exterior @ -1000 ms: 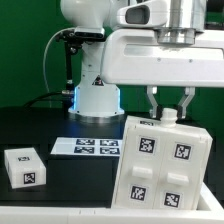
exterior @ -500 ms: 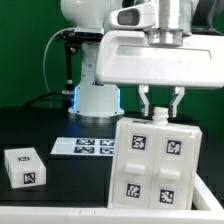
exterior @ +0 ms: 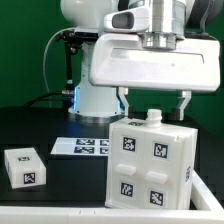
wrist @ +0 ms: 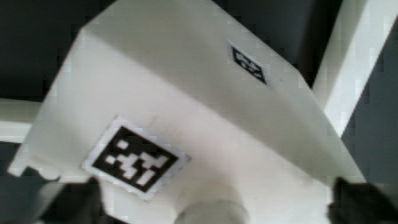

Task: Assemble cabinet

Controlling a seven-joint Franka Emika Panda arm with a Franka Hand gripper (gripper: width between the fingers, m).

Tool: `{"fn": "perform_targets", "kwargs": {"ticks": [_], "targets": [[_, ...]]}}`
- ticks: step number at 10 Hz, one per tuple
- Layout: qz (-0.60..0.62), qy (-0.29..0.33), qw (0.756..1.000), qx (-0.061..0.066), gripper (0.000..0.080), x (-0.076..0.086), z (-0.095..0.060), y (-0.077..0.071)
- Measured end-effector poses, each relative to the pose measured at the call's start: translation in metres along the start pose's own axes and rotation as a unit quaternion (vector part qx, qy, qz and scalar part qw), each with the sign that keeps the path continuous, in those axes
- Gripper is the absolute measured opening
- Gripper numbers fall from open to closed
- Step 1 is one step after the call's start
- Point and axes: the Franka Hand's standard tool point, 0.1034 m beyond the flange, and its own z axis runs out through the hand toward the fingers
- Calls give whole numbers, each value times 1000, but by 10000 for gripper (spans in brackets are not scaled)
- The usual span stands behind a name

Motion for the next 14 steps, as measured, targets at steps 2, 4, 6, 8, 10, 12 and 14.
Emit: {"fn": "perform_targets", "kwargs": {"ticks": [2, 4, 6, 8, 10, 12, 14], "targets": [[-6, -7, 1000, 5, 789, -4, -9, 7], [-13, -18, 1000, 15, 797, -28, -26, 35], [12, -56, 998, 28, 796, -48, -30, 60], [9, -55, 998, 28, 796, -47, -29, 57], [3, -59, 998, 30, 796, -52, -24, 63], [-1, -84, 996, 20, 796, -74, -1, 105], [4, -101, 995, 0, 796, -98, 26, 146]]}}
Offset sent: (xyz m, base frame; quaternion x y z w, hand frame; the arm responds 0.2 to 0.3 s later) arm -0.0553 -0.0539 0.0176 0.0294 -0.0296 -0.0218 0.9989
